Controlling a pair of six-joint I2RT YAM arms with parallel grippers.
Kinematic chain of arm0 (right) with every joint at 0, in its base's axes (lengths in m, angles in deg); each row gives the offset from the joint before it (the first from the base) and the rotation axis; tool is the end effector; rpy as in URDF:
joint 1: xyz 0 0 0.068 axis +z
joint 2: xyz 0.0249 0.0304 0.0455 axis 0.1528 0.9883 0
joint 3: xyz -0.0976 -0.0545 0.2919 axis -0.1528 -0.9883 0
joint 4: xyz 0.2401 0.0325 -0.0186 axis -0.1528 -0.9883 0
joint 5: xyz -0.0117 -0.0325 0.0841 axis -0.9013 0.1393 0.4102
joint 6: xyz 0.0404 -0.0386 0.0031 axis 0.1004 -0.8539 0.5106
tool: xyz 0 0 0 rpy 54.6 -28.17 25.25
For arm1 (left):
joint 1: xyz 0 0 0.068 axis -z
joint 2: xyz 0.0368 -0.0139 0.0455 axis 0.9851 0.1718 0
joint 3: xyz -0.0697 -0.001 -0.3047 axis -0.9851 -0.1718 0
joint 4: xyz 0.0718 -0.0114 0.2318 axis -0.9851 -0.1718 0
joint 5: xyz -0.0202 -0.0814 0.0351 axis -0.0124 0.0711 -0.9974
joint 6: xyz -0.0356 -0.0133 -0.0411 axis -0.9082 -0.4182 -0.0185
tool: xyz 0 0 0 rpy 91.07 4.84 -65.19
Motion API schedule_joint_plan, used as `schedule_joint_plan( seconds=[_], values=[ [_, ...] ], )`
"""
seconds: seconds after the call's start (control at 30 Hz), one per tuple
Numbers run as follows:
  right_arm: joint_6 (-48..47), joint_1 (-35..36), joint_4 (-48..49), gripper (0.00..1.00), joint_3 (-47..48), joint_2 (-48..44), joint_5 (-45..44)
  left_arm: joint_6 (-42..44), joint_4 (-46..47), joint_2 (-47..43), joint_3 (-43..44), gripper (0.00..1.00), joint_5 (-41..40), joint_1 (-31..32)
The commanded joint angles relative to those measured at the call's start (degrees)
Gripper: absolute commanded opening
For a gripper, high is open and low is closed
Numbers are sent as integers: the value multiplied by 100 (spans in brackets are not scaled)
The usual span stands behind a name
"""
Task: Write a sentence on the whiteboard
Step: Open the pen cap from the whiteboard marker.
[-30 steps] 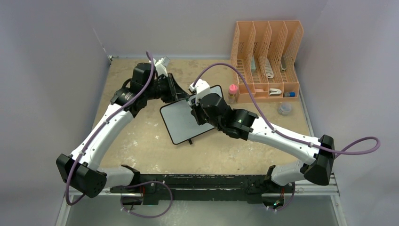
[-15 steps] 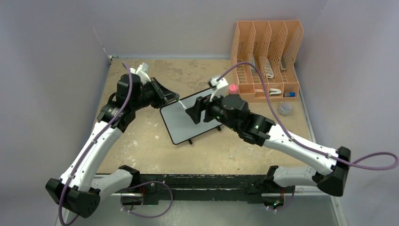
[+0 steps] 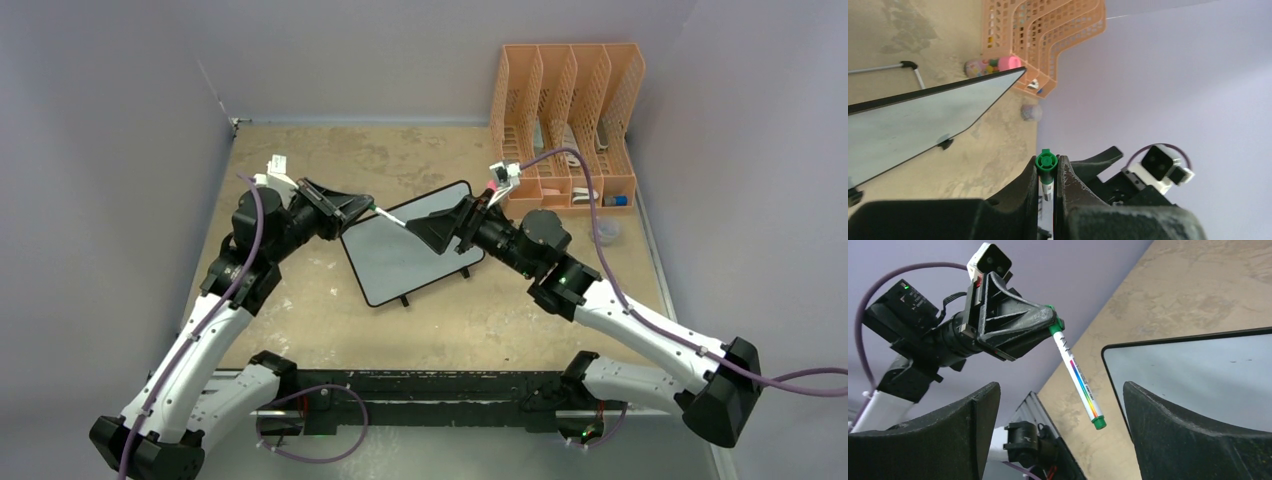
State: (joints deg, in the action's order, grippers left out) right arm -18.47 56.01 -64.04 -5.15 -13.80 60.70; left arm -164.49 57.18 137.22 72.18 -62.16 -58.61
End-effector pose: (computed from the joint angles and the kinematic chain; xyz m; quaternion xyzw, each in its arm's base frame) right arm 0.1388 0.1547 0.4128 -0.0535 0.6381 0.5641 0.5213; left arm 0.1368 -0.0633 0.3979 -0.2862 0.7206 -0.5260 0.3494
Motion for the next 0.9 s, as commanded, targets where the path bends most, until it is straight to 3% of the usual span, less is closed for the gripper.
schedule_joint_plan(
  seconds=[0.0, 0.43, 0.87],
  values=[
    [580, 4, 1081, 93, -105, 93, 426, -711, 908, -89, -130, 0, -85, -23],
    [981, 6, 1524, 74, -184, 362, 139, -1469, 2009, -119, -563, 0, 76, -23],
    [1033, 6, 1748, 56, -6, 608, 227, -1695, 2290, 53, -662, 0, 462, -14]
  ],
)
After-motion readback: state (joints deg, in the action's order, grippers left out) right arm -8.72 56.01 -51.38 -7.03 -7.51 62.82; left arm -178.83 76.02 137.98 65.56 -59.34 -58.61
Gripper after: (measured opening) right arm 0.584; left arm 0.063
